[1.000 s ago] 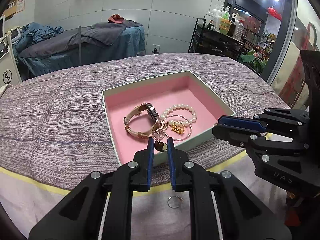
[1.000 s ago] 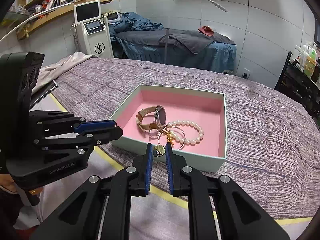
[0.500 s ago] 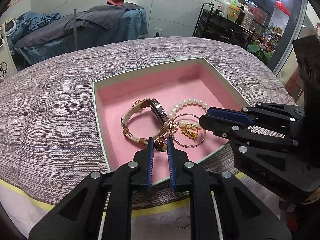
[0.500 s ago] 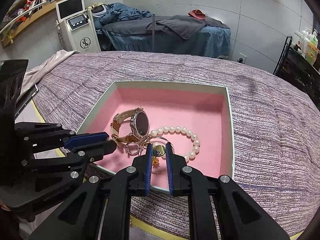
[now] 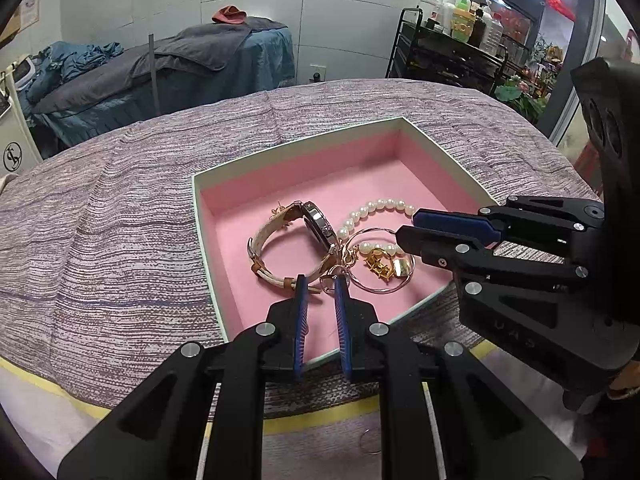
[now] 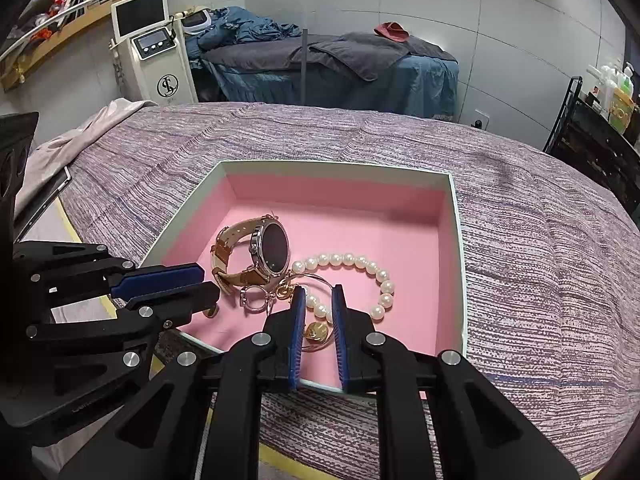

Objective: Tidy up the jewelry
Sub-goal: 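Carry ring and round gold earring into the pink box and open both tools, then move the left tool to the silver ring and grasp it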

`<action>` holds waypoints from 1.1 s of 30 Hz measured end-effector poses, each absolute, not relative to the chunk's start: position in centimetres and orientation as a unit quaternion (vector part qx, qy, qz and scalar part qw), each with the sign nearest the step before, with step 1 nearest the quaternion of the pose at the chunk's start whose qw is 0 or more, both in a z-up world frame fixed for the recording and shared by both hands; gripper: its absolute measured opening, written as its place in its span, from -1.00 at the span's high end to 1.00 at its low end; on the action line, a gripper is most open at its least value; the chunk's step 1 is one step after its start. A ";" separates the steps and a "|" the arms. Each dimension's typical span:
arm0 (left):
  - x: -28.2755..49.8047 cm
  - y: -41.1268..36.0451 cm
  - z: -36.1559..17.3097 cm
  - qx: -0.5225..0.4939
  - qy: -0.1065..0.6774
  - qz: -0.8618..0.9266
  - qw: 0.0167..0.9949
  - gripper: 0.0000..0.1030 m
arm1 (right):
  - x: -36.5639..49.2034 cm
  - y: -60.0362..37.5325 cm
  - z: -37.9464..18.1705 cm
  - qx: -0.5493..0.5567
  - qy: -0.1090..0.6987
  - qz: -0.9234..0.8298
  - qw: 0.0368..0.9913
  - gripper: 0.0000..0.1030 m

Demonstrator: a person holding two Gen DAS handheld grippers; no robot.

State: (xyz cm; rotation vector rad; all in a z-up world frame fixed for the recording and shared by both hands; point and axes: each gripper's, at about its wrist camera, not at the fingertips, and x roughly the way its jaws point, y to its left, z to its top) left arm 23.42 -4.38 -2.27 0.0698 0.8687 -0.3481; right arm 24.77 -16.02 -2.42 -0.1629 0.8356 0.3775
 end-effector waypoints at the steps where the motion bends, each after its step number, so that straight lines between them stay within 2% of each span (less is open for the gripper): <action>1: 23.0 -4.3 -1.9 0.040 0.412 -0.161 0.896 0.62 | 24.6 -16.1 -2.2 -0.080 0.399 0.180 0.895 0.63; 3: 22.1 -3.9 -1.2 0.047 0.395 -0.150 0.905 0.29 | 24.2 -16.2 -1.7 -0.081 0.389 0.176 0.901 0.53; 4: 21.6 -3.7 -0.8 0.049 0.387 -0.146 0.909 -0.01 | 23.9 -16.4 -1.3 -0.080 0.383 0.175 0.904 0.40; 5: 21.1 -3.5 -0.4 0.051 0.377 -0.142 0.914 -0.22 | 23.7 -16.5 -1.1 -0.079 0.379 0.173 0.906 0.27; 11: 17.9 -2.4 0.8 0.070 0.342 -0.121 0.929 -0.60 | 22.4 -17.6 -0.1 -0.064 0.373 0.154 0.913 -0.11; 19: 15.2 -1.0 0.0 0.042 0.348 -0.116 0.930 -0.69 | 19.8 -19.0 -0.4 -0.051 0.380 0.145 0.912 -0.28; 33: 12.1 -1.8 -2.5 0.032 0.367 -0.124 0.921 -0.71 | 16.7 -20.3 -1.8 -0.050 0.390 0.149 0.907 -0.35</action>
